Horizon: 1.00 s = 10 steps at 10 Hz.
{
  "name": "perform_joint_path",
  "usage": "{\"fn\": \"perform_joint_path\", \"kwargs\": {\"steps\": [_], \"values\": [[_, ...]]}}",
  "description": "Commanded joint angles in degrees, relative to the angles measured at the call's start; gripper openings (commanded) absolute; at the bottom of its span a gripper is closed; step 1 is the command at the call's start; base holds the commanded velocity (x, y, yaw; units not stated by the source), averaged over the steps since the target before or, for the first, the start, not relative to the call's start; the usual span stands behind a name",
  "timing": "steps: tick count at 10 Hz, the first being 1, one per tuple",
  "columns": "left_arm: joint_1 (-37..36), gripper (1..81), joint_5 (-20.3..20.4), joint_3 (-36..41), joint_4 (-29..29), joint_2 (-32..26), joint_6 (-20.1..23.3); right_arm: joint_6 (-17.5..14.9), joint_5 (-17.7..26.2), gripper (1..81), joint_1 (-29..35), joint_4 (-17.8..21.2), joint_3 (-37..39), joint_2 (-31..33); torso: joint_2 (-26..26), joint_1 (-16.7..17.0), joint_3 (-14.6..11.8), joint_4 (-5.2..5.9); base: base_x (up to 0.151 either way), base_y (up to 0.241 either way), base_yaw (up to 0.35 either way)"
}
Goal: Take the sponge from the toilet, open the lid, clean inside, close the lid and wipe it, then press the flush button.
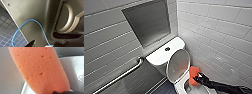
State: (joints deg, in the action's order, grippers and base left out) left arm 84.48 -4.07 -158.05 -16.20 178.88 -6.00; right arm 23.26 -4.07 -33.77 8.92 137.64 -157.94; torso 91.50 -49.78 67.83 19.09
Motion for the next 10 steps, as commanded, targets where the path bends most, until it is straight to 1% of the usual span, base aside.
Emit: {"fn": "perform_joint_path", "kwargs": {"steps": [1,2,3,4,5,8,10], "values": [[1.3,81.1,-4.7,-0.2,0.9,-0.5,0.2,4.2,-1.5,1.0,4.6,0.0,2.5,1.2,0.0,0.0,0.0,0.0,0.0,0.0,0.0],[1.3,81.1,-4.7,-0.2,0.8,-0.2,0.3,4.6,-1.6,1.0,3.8,0.1,0.5,3.5,0.0,0.0,0.0,0.0,0.0,0.0,0.0],[1.3,81.1,-4.7,-0.2,0.7,0.0,0.3,5.6,-2.9,1.0,3.0,0.0,-4.6,7.1,0.0,0.0,0.0,0.0,0.0,0.0,0.0],[1.3,81.1,-4.6,-0.2,0.6,0.2,0.3,5.8,-4.6,1.0,2.0,0.0,-11.3,11.7,0.0,0.0,0.0,0.0,0.0,0.0,0.0],[1.3,81.1,-4.5,-0.2,0.3,0.3,0.3,5.8,-5.2,1.0,0.8,-0.1,-16.7,15.5,0.0,0.0,0.0,0.0,0.0,0.0,0.0],[1.3,81.1,-4.5,0.2,0.1,0.4,0.4,6.0,-8.8,1.0,-4.9,0.0,-20.7,19.3,0.0,0.0,0.0,0.0,0.0,0.0,0.0],[1.3,81.1,-4.1,0.2,0.0,0.4,0.4,6.8,-11.8,1.0,-9.1,0.1,-24.8,22.6,0.0,0.0,0.0,0.0,0.0,0.0,0.0]]}}
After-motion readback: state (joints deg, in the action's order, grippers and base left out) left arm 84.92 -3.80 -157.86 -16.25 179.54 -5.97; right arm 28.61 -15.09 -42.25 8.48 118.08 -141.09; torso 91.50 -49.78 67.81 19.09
